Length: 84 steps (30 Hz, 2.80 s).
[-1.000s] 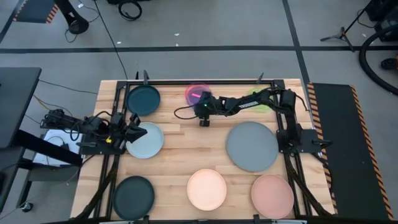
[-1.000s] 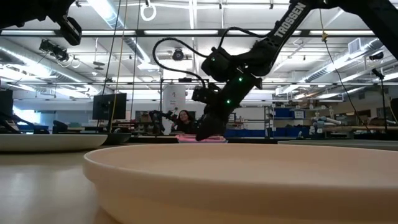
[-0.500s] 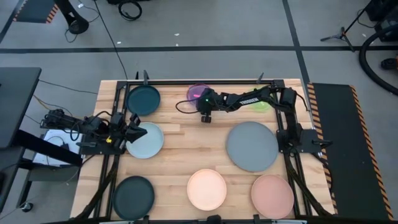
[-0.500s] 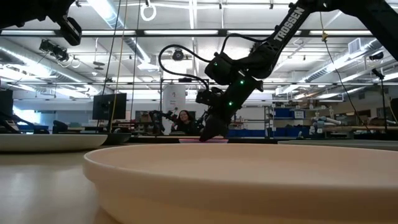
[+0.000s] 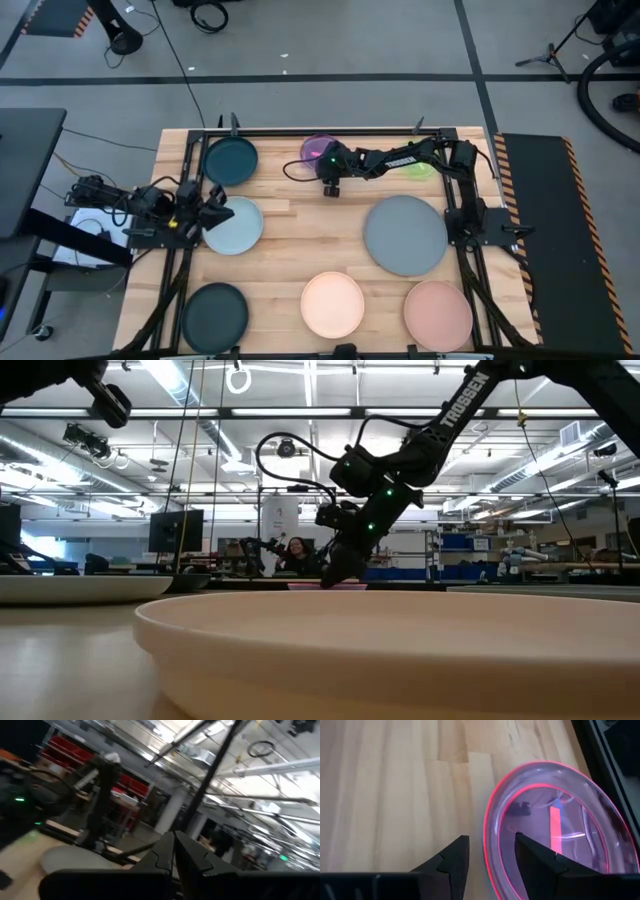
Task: Stack plastic plates
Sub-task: Stack the blue and pink plates on top of the green plate
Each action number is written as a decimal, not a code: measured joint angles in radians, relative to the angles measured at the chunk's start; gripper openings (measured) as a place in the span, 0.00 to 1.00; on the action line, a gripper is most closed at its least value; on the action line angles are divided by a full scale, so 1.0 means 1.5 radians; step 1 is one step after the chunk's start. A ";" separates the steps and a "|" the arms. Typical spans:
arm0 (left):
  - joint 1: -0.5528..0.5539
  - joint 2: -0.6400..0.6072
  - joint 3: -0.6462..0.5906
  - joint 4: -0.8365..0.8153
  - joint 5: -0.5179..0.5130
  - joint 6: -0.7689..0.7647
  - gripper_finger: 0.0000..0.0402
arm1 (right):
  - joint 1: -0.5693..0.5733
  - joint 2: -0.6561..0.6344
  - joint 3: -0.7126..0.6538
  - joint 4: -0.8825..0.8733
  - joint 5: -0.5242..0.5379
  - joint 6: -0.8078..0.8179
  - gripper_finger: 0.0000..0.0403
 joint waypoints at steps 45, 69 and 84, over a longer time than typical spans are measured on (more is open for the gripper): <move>0.000 0.000 0.000 0.015 0.011 0.025 0.06 | -0.018 -0.003 0.003 -0.144 0.047 -0.101 0.35; 0.000 0.000 0.000 0.010 0.010 0.056 0.06 | 0.003 0.000 0.000 -0.119 0.082 -0.105 0.03; 0.001 0.000 0.000 -0.013 -0.018 0.060 0.06 | 0.073 -0.234 -0.002 -0.422 0.186 0.030 0.01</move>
